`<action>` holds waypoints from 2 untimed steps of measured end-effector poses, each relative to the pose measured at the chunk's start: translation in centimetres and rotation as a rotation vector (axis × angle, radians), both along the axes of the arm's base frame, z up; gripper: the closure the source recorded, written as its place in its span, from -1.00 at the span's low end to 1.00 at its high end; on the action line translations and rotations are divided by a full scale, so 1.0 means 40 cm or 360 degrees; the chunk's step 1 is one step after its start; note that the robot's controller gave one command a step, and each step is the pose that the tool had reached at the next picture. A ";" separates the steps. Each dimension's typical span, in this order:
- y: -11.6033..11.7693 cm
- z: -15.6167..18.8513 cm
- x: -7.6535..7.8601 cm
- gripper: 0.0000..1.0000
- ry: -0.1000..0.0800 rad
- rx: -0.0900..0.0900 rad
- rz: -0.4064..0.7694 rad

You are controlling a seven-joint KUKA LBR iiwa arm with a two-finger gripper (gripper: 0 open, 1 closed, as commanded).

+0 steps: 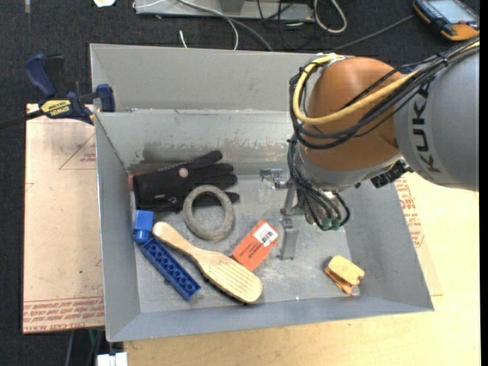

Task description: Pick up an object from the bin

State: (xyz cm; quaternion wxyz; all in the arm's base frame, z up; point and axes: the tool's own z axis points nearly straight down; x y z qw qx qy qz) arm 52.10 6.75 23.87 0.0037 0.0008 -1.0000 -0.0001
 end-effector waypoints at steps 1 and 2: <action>-0.001 0.008 0.003 -1.00 -0.0010 0.0001 -0.0003; -0.060 -0.189 0.038 -1.00 -0.0008 0.0002 0.0180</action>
Offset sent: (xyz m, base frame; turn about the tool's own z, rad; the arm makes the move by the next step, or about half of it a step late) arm 0.0319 -0.0531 -0.1687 -0.2522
